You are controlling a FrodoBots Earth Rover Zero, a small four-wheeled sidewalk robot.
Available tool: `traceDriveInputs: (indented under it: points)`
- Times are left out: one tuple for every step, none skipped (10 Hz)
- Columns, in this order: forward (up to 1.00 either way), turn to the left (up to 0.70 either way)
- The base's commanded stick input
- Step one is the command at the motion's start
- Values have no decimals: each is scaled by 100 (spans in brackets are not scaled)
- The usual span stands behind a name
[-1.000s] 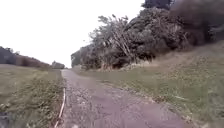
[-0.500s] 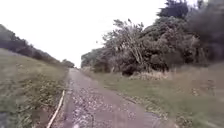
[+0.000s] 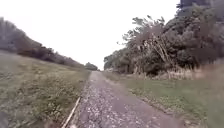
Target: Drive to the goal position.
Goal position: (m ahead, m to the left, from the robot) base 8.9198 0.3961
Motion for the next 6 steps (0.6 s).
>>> traceDriveInputs:
  points:
    - [100, 0]
    - [100, 0]
    - [100, 0]
    - [100, 0]
    - [100, 0]
    - [100, -5]
